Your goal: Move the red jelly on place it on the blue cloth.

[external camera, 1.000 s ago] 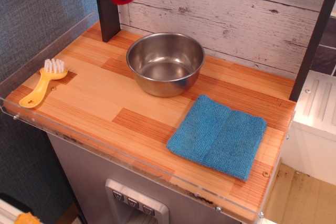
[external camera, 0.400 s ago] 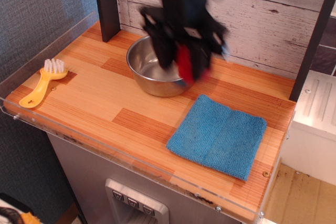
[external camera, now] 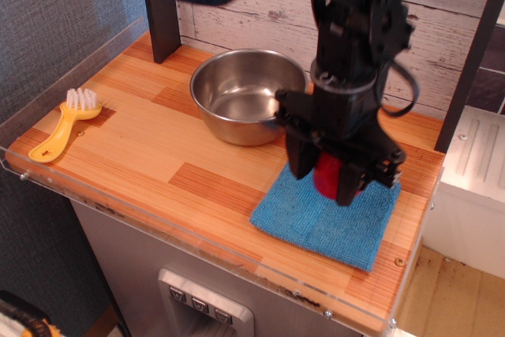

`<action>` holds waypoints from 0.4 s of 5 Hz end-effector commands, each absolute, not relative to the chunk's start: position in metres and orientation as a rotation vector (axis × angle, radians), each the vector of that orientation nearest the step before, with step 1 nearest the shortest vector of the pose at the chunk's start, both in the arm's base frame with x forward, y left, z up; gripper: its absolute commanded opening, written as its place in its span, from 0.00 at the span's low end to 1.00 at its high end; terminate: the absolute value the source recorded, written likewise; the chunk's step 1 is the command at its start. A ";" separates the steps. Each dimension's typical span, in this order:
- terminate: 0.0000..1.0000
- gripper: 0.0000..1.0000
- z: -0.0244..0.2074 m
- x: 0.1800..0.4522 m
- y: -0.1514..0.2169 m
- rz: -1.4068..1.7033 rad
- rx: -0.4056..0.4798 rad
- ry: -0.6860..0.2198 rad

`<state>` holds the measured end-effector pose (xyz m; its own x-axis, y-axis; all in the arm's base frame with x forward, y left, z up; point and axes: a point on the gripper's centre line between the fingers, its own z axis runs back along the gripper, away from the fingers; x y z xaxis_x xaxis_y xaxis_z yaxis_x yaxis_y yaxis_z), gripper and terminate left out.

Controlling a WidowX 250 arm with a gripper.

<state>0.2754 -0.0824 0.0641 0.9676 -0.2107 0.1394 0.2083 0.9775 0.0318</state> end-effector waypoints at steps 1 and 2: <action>0.00 1.00 0.065 0.284 -0.068 -0.192 -0.022 -0.152; 0.00 1.00 0.079 0.283 -0.068 -0.189 -0.056 -0.174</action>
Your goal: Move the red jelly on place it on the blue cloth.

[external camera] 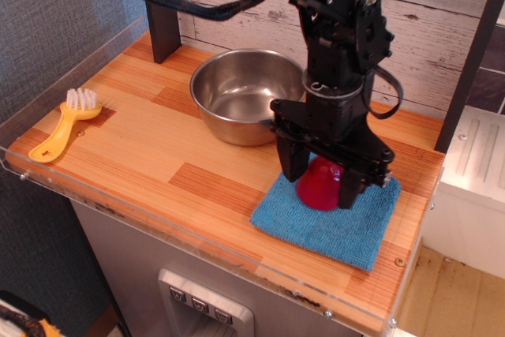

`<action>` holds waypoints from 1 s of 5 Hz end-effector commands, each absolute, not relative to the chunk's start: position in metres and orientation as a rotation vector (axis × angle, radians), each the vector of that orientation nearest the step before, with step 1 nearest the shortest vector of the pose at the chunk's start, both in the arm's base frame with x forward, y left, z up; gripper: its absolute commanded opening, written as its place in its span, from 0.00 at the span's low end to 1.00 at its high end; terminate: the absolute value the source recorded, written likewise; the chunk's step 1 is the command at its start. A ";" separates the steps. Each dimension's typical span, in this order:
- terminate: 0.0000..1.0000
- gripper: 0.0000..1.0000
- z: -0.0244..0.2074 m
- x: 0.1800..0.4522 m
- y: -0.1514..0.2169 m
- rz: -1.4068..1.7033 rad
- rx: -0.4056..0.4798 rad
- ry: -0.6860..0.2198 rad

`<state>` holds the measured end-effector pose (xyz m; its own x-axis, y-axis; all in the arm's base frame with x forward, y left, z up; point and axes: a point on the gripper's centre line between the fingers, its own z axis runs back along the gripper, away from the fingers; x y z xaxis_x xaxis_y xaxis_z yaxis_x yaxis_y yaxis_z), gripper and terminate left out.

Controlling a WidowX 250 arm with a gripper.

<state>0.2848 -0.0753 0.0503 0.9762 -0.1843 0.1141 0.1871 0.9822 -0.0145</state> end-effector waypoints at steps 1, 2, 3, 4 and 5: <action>0.00 1.00 0.122 0.291 -0.058 -0.165 -0.121 -0.277; 0.00 1.00 0.171 0.302 -0.009 0.000 -0.135 -0.401; 0.00 1.00 0.186 0.311 0.018 0.055 -0.091 -0.337; 0.00 1.00 0.160 0.318 0.021 0.008 -0.030 -0.198; 0.00 1.00 0.150 0.321 0.021 -0.066 0.011 -0.121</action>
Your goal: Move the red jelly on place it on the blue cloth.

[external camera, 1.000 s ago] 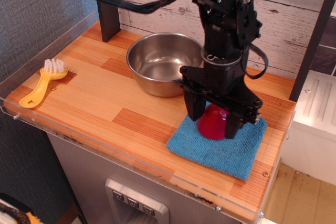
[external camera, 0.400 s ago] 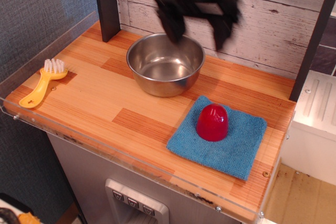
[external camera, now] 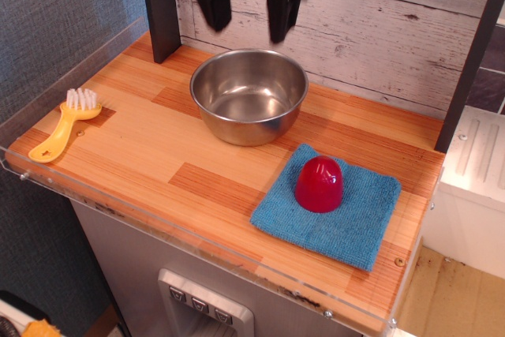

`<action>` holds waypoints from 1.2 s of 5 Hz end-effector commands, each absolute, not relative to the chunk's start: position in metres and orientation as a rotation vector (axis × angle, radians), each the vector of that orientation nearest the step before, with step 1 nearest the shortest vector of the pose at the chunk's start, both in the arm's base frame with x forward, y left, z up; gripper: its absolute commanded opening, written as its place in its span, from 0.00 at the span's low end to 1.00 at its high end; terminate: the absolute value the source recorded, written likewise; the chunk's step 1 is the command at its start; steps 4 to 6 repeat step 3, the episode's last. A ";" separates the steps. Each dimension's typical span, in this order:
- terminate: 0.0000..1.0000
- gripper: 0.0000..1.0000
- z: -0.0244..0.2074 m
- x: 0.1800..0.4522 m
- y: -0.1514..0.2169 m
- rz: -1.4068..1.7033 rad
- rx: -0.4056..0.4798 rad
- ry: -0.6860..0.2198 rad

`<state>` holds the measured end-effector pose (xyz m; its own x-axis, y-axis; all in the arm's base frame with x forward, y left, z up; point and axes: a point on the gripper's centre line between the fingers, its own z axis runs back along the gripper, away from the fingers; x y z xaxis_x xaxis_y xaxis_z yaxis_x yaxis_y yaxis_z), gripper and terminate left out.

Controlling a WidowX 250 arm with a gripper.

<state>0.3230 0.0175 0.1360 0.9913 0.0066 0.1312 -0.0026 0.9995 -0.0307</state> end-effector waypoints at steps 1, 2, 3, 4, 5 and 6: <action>0.00 1.00 0.146 0.321 0.024 -0.084 0.007 -0.119; 0.00 1.00 0.146 0.321 0.024 -0.084 0.007 -0.119; 1.00 1.00 0.146 0.321 0.024 -0.084 0.007 -0.119; 1.00 1.00 0.146 0.321 0.024 -0.084 0.007 -0.119; 1.00 1.00 0.146 0.321 0.024 -0.084 0.007 -0.119; 1.00 1.00 0.146 0.321 0.024 -0.084 0.007 -0.119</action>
